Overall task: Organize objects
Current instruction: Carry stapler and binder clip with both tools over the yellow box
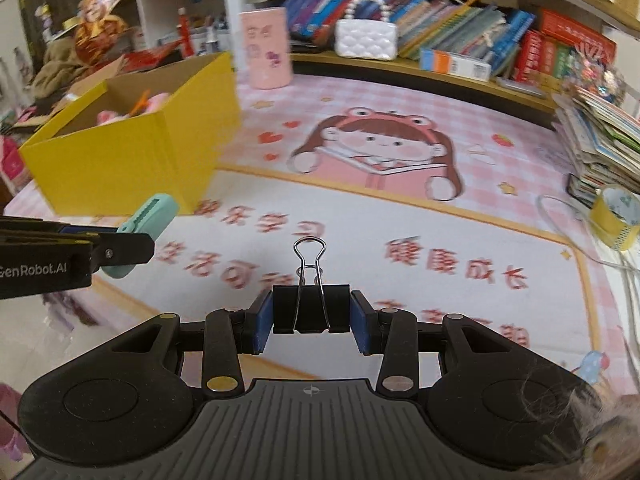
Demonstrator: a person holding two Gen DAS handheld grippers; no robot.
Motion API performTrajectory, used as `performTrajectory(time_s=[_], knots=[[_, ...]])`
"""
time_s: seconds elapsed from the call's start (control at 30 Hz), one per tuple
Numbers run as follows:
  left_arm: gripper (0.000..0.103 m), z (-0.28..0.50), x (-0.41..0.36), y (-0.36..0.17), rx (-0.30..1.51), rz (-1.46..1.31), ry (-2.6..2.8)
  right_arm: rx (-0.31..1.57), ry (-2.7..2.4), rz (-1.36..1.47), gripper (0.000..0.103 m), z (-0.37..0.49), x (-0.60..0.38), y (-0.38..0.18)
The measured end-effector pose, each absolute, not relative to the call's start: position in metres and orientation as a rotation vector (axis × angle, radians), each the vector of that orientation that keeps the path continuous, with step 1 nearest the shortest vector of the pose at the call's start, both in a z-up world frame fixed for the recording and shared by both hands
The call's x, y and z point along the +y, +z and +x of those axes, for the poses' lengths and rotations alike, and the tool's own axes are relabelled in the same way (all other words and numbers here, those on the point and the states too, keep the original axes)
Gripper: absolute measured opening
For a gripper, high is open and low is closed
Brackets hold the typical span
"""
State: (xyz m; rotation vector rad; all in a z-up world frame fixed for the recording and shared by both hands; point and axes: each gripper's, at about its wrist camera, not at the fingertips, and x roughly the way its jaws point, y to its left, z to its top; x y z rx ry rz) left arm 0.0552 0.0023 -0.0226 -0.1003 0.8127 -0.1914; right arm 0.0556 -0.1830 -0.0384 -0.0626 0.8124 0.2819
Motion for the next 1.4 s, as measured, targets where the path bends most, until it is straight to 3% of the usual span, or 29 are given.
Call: performTrajectory(time_s=[0.9,1.4], knots=[[0.023,0.003,0.121,0.01,0.677,-0.098,-0.064,0.647,0.398,-0.127,0.037,0.009,-0.069,-0.017],[0.023,0.017,0.149,0.046,0.52,-0.141,-0.03,0.533,0.423,-0.135,0.037,0.034,-0.038,0.019]])
